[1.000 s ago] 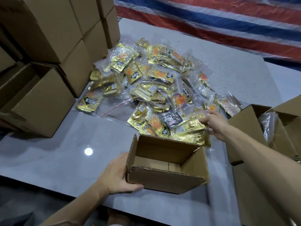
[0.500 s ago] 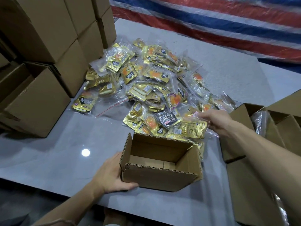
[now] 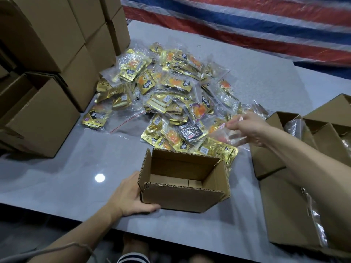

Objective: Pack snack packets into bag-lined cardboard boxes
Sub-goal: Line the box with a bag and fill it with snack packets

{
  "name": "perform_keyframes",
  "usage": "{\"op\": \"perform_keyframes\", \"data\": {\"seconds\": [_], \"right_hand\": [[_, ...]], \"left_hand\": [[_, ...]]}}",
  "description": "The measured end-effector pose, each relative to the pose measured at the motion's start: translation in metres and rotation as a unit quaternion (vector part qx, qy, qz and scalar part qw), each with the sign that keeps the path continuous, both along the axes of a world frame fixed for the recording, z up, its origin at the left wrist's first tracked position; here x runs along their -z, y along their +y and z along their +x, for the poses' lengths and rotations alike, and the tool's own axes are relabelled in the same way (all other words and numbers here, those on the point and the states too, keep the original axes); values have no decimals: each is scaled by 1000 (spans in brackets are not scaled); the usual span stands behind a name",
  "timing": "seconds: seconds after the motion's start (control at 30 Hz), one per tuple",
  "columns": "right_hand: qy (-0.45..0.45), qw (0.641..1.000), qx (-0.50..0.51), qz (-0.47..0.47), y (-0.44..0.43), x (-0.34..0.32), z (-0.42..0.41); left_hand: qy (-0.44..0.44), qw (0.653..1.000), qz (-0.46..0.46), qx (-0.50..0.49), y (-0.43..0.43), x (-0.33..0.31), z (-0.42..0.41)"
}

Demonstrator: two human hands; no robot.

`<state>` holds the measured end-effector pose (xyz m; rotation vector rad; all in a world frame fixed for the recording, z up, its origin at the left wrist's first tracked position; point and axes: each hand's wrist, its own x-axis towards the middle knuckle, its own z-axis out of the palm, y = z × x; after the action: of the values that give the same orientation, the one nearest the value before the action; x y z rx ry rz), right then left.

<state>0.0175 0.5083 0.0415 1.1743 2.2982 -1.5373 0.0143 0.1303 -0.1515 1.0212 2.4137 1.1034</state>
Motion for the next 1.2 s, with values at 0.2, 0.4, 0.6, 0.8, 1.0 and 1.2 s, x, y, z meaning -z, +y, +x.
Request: {"op": "perform_keyframes", "data": {"seconds": [0.2, 0.4, 0.6, 0.8, 1.0, 1.2], "right_hand": [[167, 986, 0, -9, -20, -46, 13], [299, 953, -56, -4, -46, -97, 35], [367, 925, -102, -14, -73, -145, 51], [404, 895, -178, -71, -91, -172, 63], [386, 881, -243, -123, -105, -166, 75], [313, 890, -270, -191, -111, -133, 77]], "left_hand": [[-23, 998, 52, -15, 1, -13, 2], [-52, 998, -7, -46, 3, -10, 1], [-56, 995, -56, -61, 1, 3, 0], [-47, 994, -72, -66, 2, 9, 0], [-29, 992, -104, -69, 1, 16, -2], [-15, 993, -106, -55, 3, 12, -3]]}}
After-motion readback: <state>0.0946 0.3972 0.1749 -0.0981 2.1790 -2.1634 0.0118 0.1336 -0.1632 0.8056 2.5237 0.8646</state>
